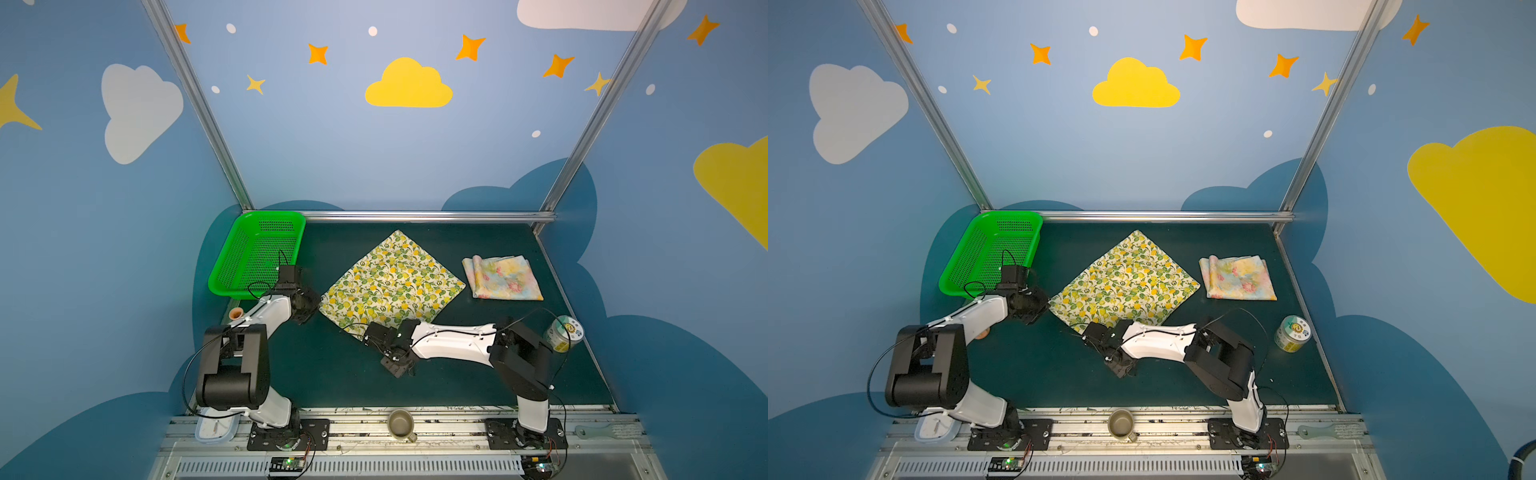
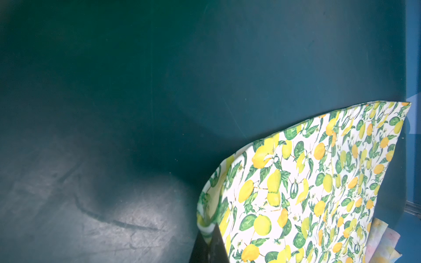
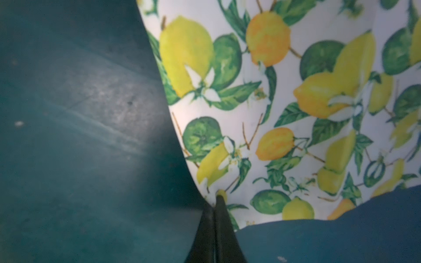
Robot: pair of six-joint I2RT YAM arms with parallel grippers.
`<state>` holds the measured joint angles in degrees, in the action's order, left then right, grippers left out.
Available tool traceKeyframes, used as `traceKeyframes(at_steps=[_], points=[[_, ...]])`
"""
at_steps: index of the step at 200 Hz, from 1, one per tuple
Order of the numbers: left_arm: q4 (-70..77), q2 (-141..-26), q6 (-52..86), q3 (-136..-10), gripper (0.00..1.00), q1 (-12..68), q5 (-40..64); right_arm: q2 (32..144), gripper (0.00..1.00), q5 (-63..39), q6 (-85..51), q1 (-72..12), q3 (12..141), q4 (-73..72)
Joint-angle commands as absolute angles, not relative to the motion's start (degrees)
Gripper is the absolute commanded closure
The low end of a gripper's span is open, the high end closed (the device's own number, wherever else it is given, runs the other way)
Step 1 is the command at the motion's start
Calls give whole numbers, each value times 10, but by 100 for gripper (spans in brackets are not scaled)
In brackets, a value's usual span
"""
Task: Fold and stack skirts
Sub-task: Fold the skirt at the center of the table.
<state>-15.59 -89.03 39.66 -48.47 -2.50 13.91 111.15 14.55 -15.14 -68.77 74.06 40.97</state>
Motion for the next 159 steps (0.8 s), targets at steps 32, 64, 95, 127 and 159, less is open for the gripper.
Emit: traceKeyframes(at_steps=[32,64,95,127,159], points=[[-173,-866,404,-512,96,-27,144,1083,100,167,-146,-699,733,432],[-199,-843,405,-532,96,-29,139,1048,100,152,-135,-707,746,450],[-227,-815,407,-547,96,-33,132,1018,100,126,-135,-716,758,461],[-256,-782,410,-558,96,-40,133,985,100,81,-142,-720,761,464],[-291,-752,409,-569,96,-47,134,958,100,60,-146,-731,759,464]])
